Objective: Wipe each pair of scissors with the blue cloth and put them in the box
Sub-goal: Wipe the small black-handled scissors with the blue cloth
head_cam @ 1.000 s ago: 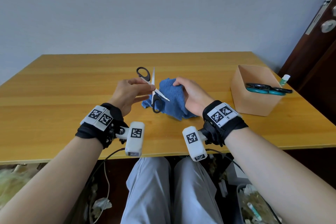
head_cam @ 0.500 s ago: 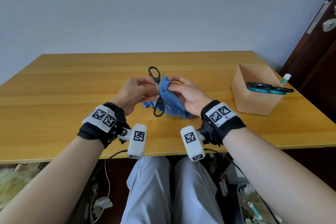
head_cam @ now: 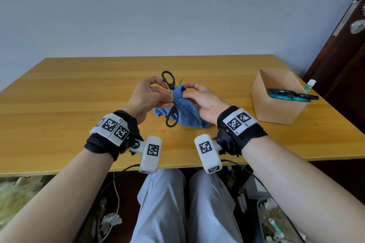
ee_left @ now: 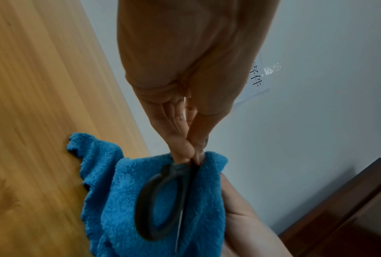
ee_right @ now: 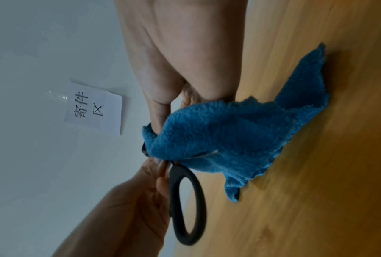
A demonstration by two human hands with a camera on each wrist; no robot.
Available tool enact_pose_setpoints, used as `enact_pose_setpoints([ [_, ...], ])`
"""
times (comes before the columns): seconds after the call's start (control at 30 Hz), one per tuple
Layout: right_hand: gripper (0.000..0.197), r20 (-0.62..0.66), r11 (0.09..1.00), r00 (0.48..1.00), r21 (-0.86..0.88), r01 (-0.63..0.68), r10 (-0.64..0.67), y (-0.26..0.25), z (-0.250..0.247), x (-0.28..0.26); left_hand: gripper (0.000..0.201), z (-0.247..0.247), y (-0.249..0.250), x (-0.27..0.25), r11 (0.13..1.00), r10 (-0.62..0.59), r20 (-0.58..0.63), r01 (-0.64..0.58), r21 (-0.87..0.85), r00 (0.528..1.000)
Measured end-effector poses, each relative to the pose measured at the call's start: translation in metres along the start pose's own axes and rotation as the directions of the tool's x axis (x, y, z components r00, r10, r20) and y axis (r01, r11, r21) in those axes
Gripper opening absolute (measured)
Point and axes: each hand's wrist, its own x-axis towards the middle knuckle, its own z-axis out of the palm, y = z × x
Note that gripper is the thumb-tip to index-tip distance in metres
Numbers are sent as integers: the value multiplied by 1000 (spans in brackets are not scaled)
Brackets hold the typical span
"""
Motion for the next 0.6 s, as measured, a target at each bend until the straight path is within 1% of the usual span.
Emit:
enact_pose_setpoints([
  [0.17,17,-183,998,982,-46,43,-51,9,10,4,30,7,1,-4,1000,-4,-11,4,9,1000],
  [0.2,16,-198,998,979,-44,50,-58,9,11,4,31,8,2,-3,1000,-10,-21,10,8,1000],
  [0.23,15,-183,998,982,-29,51,-55,9,12,4,31,8,2,-2,1000,-16,-35,16,10,999],
  [0.33,15,-63,999,998,34,25,-22,2,12,-1,29,4,2,1,999,-22,-60,25,40,998],
  [0.37,16,-54,999,998,35,26,-24,1,12,-2,28,4,2,1,999,-19,-54,21,50,998],
  [0.43,15,-103,999,994,21,45,-42,-1,13,-2,28,5,2,-1,998,-6,-42,9,67,999],
  [0.53,12,-174,996,983,60,68,-57,1,17,-1,28,8,4,-1,998,9,-50,-5,70,999],
  [0.6,11,-183,994,981,83,73,-57,3,19,-1,30,7,4,-1,998,6,-53,-2,66,999],
])
